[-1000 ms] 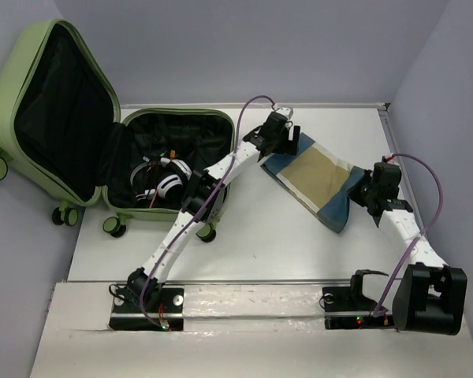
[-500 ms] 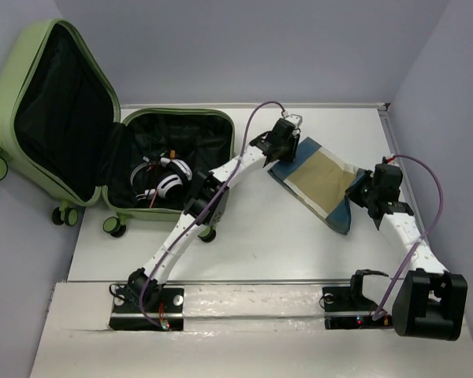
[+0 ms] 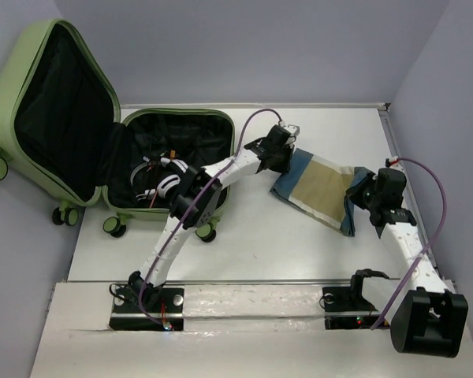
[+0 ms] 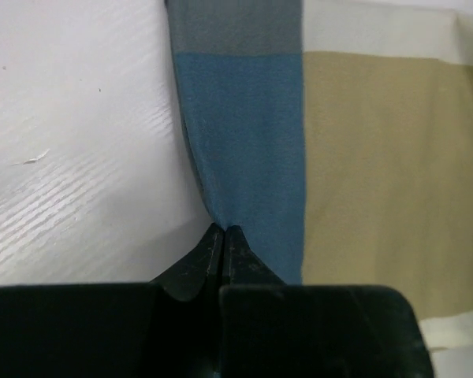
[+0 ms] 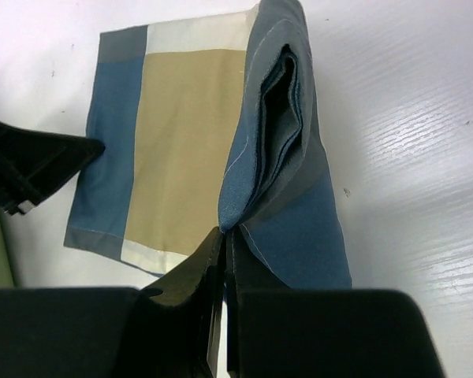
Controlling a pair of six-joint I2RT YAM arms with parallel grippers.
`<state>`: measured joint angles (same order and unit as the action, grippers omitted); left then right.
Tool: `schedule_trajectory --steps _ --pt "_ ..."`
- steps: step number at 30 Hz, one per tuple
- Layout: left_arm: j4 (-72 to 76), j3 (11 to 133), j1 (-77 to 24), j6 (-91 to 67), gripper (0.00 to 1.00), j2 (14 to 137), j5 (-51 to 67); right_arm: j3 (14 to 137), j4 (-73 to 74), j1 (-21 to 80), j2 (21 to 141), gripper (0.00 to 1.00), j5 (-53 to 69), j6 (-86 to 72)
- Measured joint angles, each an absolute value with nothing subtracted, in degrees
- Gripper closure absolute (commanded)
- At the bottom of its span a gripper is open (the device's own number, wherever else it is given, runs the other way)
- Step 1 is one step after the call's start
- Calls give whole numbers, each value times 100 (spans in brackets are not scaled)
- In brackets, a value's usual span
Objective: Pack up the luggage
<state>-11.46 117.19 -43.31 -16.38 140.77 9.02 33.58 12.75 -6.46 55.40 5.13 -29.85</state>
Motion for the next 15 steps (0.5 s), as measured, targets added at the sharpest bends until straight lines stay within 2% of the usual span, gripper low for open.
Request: schedule_trajectory --steps 9,15 --pt "-1081 11421 -4322 -1699 94 12313 913 3542 1551 -646 5133 93 1048 -2989" --pt "-1020 11424 -4169 -1697 94 11498 878 4145 1643 -620 5083 93 1531 -3124"
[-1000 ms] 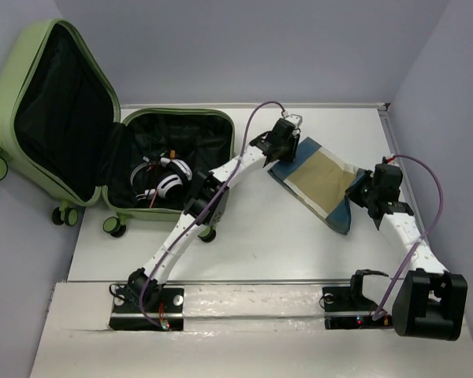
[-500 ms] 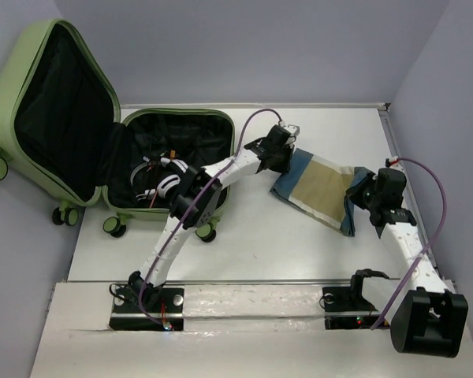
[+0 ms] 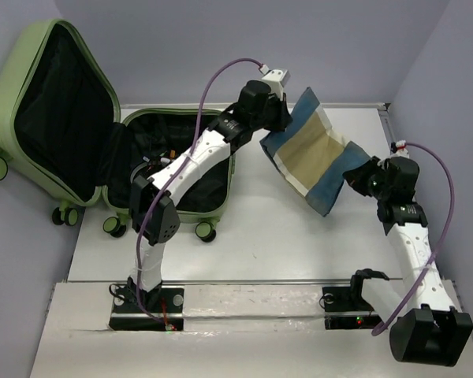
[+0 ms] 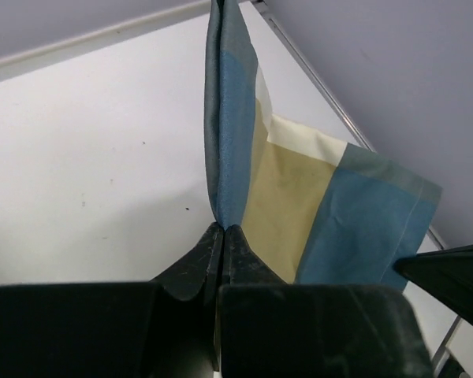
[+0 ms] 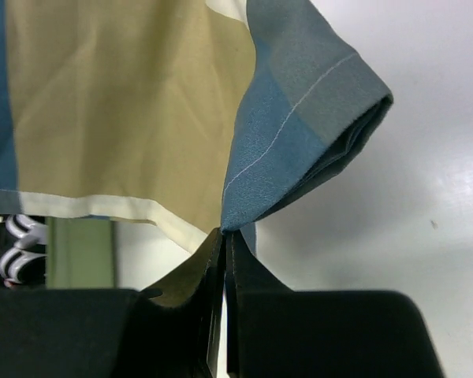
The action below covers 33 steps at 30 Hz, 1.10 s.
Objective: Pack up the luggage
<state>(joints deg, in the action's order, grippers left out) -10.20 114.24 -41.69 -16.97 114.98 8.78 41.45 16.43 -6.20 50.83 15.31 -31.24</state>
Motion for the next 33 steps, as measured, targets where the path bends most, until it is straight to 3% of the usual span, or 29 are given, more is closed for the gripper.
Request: schedule_trajectory --steps 4,9,19,21,22,23,24,25,26,29,33 --pt "-1350 11426 -3854 -1658 94 11279 727 4722 1564 -296 5360 93 1669 -3295" --pt "-1772 10989 -3201 -1634 94 10757 454 5614 1251 1205 6326 93 1500 -3496" --pt "-2095 9327 -947 -1640 93 8514 -322 8641 843 3489 9730 93 1111 -3579" --pt "-2093 9089 -624 -1636 67 8315 -469 9284 829 3752 10473 91 1157 -3583" --pt "-2097 8978 -502 -1640 54 8265 -543 9620 893 3841 10779 85 1203 -3577" --pt "-2130 8879 -395 -1599 41 8243 -596 9933 875 3931 11157 61 1256 -3581" --pt "-2130 8779 -296 -1584 14 8243 -666 10154 873 3988 11463 49 1306 -3586" --pt "-2161 8595 -185 -1564 3 8237 -823 10333 917 4025 11723 37 1361 -3603" --pt "-2204 8462 -137 -1544 1 8217 -976 10560 1004 4049 12027 24 1413 -3568" --pt "-2495 8121 -99 -1507 1 7922 -1332 11207 1509 4045 12820 10 1448 -3395" --pt "-2648 8009 -180 -1522 1 7032 -1610 11463 1802 4027 12855 5 1413 -3210"
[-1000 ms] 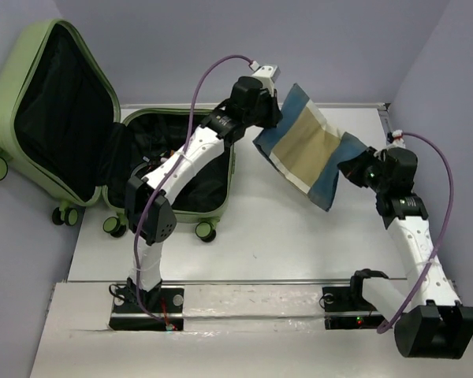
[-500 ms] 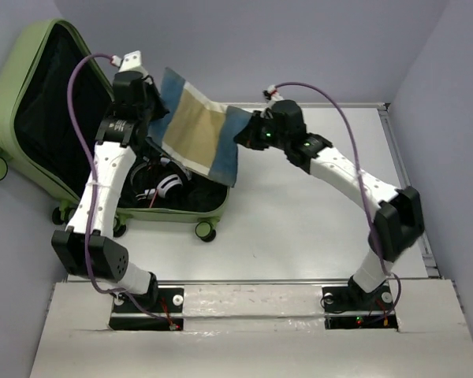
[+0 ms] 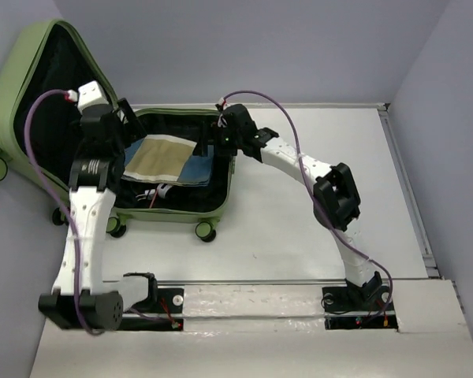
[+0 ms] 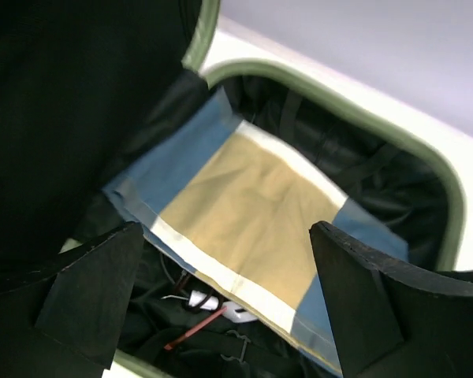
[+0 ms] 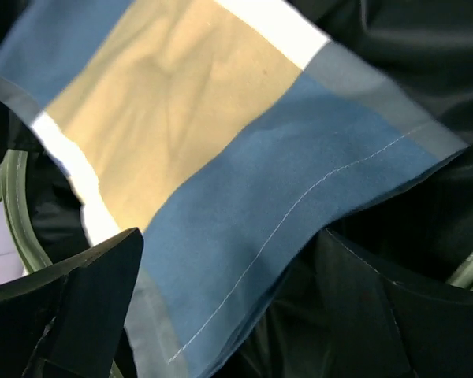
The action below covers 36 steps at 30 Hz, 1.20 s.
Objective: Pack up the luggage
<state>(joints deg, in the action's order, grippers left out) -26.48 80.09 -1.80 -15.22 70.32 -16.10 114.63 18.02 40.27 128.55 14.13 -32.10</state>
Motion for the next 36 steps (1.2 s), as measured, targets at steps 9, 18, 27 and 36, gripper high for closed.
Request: schedule_trajectory --steps 9,18,27,36 --pt "-2589 6598 -318 -1612 5 3087 -3780 12116 2523 4025 12296 4 1210 -2499" --pt "-2764 5096 -316 -1553 4 3277 -5784 10252 2204 4062 9948 4 1352 -1938" --pt "-1769 5789 834 -928 5 5081 -6112 7647 1391 4095 8774 4 1776 -1629" --pt "-1433 6449 1024 -628 87 6427 -5848 6842 967 4095 9155 7 1684 -1721"
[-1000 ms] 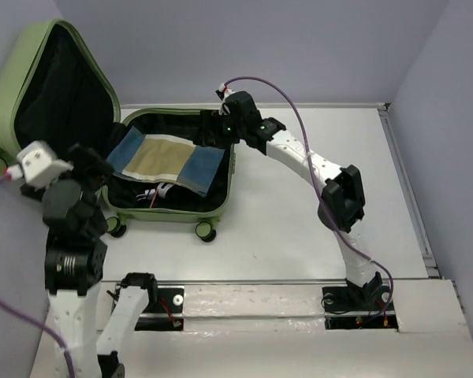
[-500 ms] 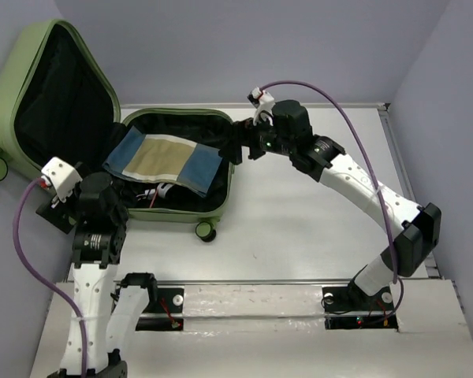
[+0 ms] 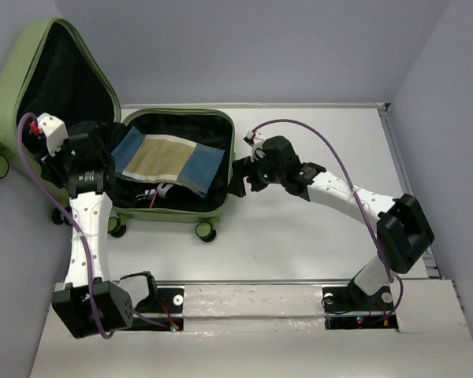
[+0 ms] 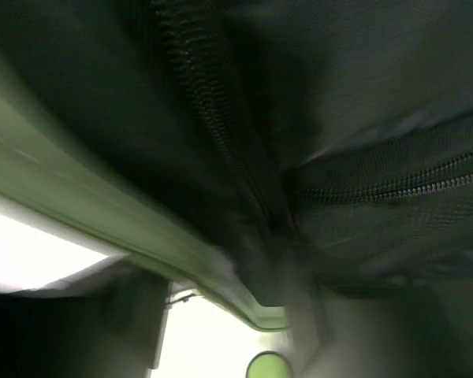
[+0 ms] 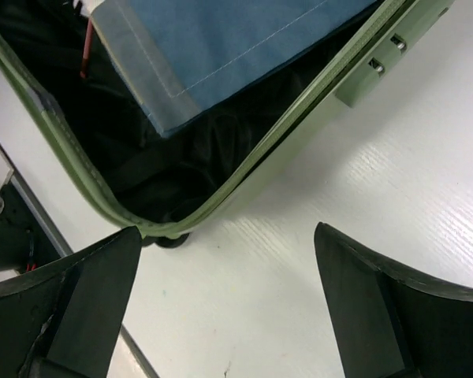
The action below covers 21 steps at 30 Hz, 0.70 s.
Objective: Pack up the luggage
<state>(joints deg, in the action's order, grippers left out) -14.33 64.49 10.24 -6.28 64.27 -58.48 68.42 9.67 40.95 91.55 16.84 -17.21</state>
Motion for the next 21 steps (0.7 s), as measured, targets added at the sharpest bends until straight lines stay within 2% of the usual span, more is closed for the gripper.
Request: schedule_trajectory --steps 1,5,7,8,10,11,13,18,21 --pt "-1461 6486 1026 -622 94 6445 -5898 6851 884 4095 9216 9 1647 -1761" --pt "-1347 6722 1098 -738 94 6455 -5808 7028 698 4095 9771 16 1474 -1931" --pt "-1310 6737 1070 -744 94 6442 -5760 7223 639 4095 10182 36 1420 -2051" --pt "-1304 6716 1046 -740 94 6434 -5758 7303 604 4095 10377 66 1404 -2115" --pt "-1221 6602 878 -681 94 6364 -5852 7435 517 4086 10659 86 1472 -2255" --pt "-1194 6539 757 -626 94 6313 -5940 7520 460 4093 10766 93 1514 -2451" --pt "-1055 6311 3 -408 94 6165 -6563 7596 576 4110 10731 93 1190 -2788" --pt "-982 5867 -2829 202 94 5669 -8001 7540 303 3935 10731 93 709 -2945" --pt "-1328 5743 -4303 202 94 5561 -8473 7328 62 3907 10643 93 604 -2956"
